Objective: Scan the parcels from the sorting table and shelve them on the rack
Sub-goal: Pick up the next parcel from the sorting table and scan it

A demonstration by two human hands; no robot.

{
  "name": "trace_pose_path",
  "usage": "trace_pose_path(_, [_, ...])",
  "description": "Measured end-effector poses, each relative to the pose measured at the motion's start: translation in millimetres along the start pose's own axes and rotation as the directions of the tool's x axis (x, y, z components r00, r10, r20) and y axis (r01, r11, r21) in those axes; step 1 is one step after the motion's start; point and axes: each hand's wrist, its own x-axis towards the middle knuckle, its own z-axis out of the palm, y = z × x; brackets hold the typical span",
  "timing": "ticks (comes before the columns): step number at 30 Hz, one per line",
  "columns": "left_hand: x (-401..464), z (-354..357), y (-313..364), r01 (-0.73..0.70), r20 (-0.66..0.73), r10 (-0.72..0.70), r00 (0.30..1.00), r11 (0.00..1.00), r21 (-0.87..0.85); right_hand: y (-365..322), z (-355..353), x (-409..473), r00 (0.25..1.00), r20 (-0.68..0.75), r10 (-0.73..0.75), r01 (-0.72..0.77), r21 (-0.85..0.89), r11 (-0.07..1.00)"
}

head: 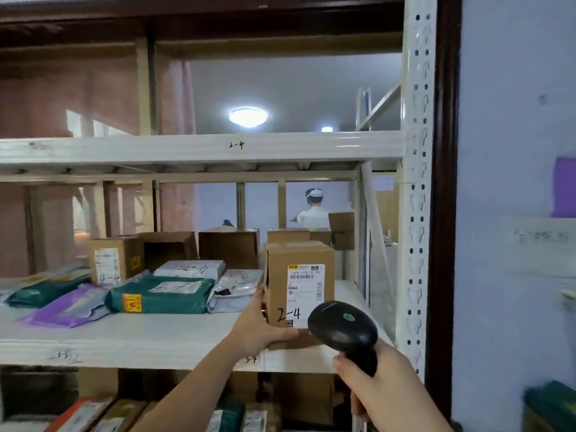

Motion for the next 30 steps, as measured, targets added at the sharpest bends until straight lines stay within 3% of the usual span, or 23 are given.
trace_pose_path(7, [35.3, 4.5, -6.4, -0.006, 0.02, 0.005, 1.0, 1.0, 0.03, 4.9, 3.2, 16.4, 0.999, -0.004, 0.05, -0.05, -0.003, 0.999])
trace_pose_path(15, [56.9, 6.7, -16.9, 0.03, -0.005, -0.031, 1.0, 0.998, -0.063, 14.9, 10.8, 33.9, 0.999, 0.02, 0.039, -0.039, 0.013, 0.999])
trace_pose_path(25, [89.8, 26.6, -47.0, 0.018, -0.13, -0.043, 0.991, 0.983, -0.184, 16.6, 14.2, 44.6, 0.997, 0.041, -0.059, 0.058, 0.031, 0.998])
trace_pose_path(30, [79.1, 33.1, -26.7, 0.127, -0.265, -0.175, 0.948, 0.974, -0.189, 19.3, 10.0, 44.9, 0.997, 0.025, -0.072, 0.071, 0.019, 0.997])
